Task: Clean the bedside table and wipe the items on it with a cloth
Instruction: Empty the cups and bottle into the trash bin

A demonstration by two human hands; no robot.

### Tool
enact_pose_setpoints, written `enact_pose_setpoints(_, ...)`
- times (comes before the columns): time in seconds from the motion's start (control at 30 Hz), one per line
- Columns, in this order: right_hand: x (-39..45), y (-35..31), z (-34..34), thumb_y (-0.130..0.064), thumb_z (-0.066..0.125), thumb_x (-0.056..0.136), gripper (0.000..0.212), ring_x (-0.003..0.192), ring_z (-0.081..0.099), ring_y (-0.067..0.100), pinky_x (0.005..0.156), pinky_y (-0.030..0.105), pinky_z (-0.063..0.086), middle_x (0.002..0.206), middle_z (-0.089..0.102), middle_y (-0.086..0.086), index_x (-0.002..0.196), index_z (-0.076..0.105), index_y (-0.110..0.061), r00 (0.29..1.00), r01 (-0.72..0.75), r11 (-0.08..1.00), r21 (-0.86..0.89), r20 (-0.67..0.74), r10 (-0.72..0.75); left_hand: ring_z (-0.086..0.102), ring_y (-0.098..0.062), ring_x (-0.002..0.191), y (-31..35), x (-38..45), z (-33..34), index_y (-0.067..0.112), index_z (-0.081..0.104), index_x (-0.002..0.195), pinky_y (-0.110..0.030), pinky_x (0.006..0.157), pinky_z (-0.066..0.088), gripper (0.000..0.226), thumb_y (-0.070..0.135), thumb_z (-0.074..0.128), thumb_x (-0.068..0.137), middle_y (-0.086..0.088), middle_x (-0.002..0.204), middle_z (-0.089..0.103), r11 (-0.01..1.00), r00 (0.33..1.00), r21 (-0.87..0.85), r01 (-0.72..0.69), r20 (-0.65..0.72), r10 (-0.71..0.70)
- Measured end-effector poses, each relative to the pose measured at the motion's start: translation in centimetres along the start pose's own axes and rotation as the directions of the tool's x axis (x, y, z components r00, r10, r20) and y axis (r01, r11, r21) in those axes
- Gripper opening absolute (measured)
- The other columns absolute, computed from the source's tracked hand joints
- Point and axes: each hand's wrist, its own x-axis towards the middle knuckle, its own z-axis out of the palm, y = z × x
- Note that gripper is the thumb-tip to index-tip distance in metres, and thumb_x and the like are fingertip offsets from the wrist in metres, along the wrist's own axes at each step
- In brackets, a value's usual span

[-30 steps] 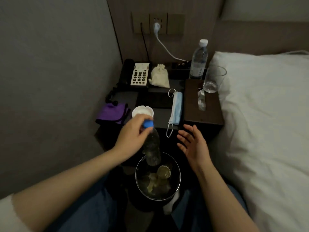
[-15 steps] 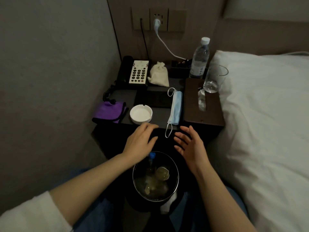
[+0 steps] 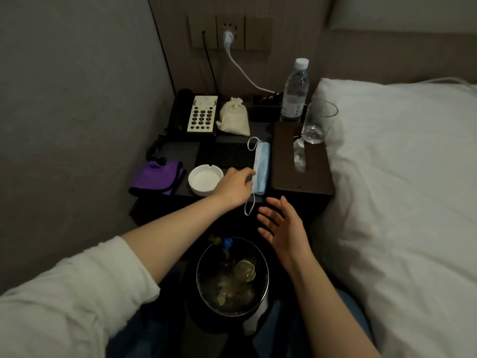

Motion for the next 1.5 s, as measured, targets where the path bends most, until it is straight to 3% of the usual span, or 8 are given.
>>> enact_pose_setpoints(0.33,0.6,0.3,-0.1,-0.047,0.048,0.094,0.034,0.075,0.069,0.011,0.067,0.029,0.049,0.086,0.072,-0.001,0.102,0.07,-0.023,0.999,-0.011,1.0,-0.006,0.031,0.012,0.041,-0.038,0.12,0.4,4.2,2.0,0.039,0.049,0.134,-0.039,0.105,0.032,0.04,0.033,0.043,0.095,-0.015,0.129,0.048,0.997,0.999,0.076,-0.009,0.037,0.006)
enact_pose_setpoints(0.5,0.9,0.2,-0.4,-0.048,0.048,0.094,0.032,0.078,0.069,0.01,0.069,0.029,0.049,0.087,0.073,-0.002,0.1,0.072,-0.026,0.999,0.004,1.0,-0.016,0.037,-0.004,0.03,-0.036,0.13,1.6,5.7,2.8,0.022,0.053,0.132,-0.039,0.109,0.027,0.04,0.032,0.042,0.095,-0.01,0.145,0.032,0.995,0.991,0.06,0.085,0.094,-0.091)
enact_pose_setpoints(0.67,0.9,0.3,-0.4,-0.05,0.05,0.093,0.033,0.078,0.07,0.01,0.068,0.029,0.05,0.089,0.074,-0.001,0.1,0.072,-0.027,1.0,-0.004,1.0,-0.021,0.031,0.005,0.034,-0.034,0.128,1.0,4.3,2.8,0.006,0.048,0.132,-0.038,0.108,0.031,0.041,0.021,0.043,0.094,-0.01,0.144,0.033,0.996,0.993,0.051,0.077,0.083,-0.081)
enact_pose_setpoints(0.93,0.3,0.2,-0.1,-0.05,0.05,0.092,0.034,0.077,0.071,0.01,0.067,0.029,0.049,0.087,0.074,-0.002,0.101,0.071,-0.026,1.0,-0.015,0.999,-0.033,0.016,0.015,0.036,-0.019,0.132,0.9,-4.6,1.2,0.001,0.048,0.136,-0.027,0.112,0.026,0.043,0.005,0.049,0.094,-0.005,0.141,0.038,0.919,0.988,-0.391,-0.056,-0.155,-0.006)
enact_pose_setpoints(1.07,-0.2,-0.4,0.3,-0.048,0.048,0.094,0.033,0.075,0.069,0.011,0.067,0.029,0.049,0.083,0.072,-0.003,0.101,0.068,-0.023,1.0,-0.026,0.998,-0.053,0.01,0.026,0.034,-0.005,0.13,-0.9,-10.9,1.6,0.008,0.048,0.137,-0.02,0.109,0.028,0.043,0.007,0.052,0.094,0.004,0.138,0.038,0.912,0.978,-0.362,-0.193,-0.146,0.15)
enact_pose_setpoints(1.17,-0.5,-0.3,0.4,-0.047,0.048,0.094,0.032,0.077,0.068,0.012,0.068,0.029,0.05,0.084,0.071,-0.002,0.1,0.068,-0.023,1.0,-0.02,0.998,-0.062,0.004,0.02,0.04,-0.01,0.13,-3.2,-13.2,3.7,0.004,0.049,0.137,-0.026,0.111,0.031,0.043,0.007,0.053,0.094,0.0,0.139,0.041,0.931,0.995,-0.352,-0.102,-0.019,0.102)
enact_pose_setpoints(1.33,-0.6,-0.2,0.4,-0.049,0.048,0.094,0.033,0.086,0.067,0.014,0.073,0.031,0.049,0.09,0.072,-0.002,0.103,0.068,-0.024,0.999,-0.027,0.996,-0.082,-0.027,0.025,0.042,-0.019,0.13,-7.3,-12.4,8.3,0.001,0.042,0.14,-0.024,0.109,0.03,0.049,0.017,0.054,0.095,-0.006,0.143,0.035,0.944,0.956,-0.221,0.243,0.217,-0.196)
enact_pose_setpoints(1.5,-0.2,-0.2,0.2,-0.049,0.049,0.092,0.035,0.085,0.068,0.013,0.071,0.03,0.048,0.087,0.073,-0.003,0.103,0.069,-0.023,0.998,-0.047,0.995,-0.084,-0.042,0.044,0.046,-0.023,0.124,-9.9,-10.2,11.1,0.004,0.044,0.136,-0.028,0.104,0.037,0.044,0.02,0.052,0.095,-0.008,0.141,0.036,0.916,0.91,-0.164,0.366,0.268,-0.315)
